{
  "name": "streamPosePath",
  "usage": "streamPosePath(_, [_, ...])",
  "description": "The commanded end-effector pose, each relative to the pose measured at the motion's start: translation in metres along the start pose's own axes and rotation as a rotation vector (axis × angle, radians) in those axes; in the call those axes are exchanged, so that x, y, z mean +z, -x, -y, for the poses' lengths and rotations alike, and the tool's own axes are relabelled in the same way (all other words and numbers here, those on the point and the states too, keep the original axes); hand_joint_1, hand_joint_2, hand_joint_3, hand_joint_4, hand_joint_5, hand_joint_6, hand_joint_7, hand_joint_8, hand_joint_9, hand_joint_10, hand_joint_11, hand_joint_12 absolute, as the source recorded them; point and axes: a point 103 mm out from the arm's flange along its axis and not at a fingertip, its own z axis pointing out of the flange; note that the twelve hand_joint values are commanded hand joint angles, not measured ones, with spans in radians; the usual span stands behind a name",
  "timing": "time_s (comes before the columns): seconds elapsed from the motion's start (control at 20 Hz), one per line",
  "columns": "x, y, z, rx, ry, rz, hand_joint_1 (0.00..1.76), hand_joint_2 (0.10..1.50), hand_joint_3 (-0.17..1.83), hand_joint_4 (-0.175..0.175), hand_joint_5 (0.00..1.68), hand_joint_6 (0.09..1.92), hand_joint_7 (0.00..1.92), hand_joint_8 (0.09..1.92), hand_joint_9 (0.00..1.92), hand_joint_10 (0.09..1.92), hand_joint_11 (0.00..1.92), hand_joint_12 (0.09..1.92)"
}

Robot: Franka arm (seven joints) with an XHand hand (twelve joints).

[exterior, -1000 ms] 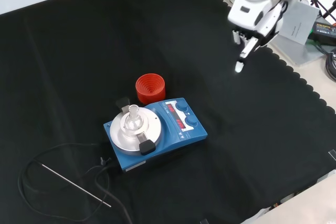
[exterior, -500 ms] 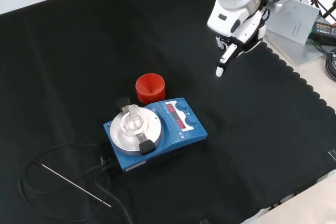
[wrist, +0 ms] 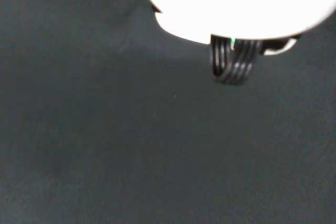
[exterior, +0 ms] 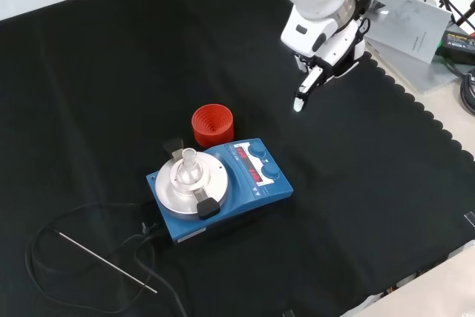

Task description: Turn on the heater.

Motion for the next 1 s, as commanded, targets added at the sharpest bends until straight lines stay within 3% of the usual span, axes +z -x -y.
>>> streamPosePath(0.05, [0.000,0.008,-0.020,0.026,-0.012,0.002,1.55,0.44,1.39,-0.047,0.07,0.51,1.60,1.46,1.64,1.36,1.33,1.25])
streamPosePath(1.0, [0.012,0.015,-0.041,0.042,-0.051,0.013,1.55,0.43,1.40,-0.047,0.08,0.50,1.61,1.47,1.65,1.37,1.33,1.26])
